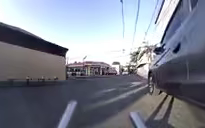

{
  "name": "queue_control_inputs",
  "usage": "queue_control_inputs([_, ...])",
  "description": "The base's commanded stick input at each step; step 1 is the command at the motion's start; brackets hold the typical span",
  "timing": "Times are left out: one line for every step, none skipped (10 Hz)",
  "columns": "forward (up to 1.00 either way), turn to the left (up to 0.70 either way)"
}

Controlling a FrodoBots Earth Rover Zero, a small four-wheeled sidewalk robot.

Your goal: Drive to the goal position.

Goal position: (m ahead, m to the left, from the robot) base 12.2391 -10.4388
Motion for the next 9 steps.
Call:
queue_control_inputs([0.85,-0.12])
queue_control_inputs([0.85,-0.33])
queue_control_inputs([0.85,-0.34])
queue_control_inputs([0.85,-0.34])
queue_control_inputs([0.85,-0.34])
queue_control_inputs([0.85,-0.34])
queue_control_inputs([0.85,-0.34])
queue_control_inputs([0.85,-0.34])
queue_control_inputs([0.85,-0.34])
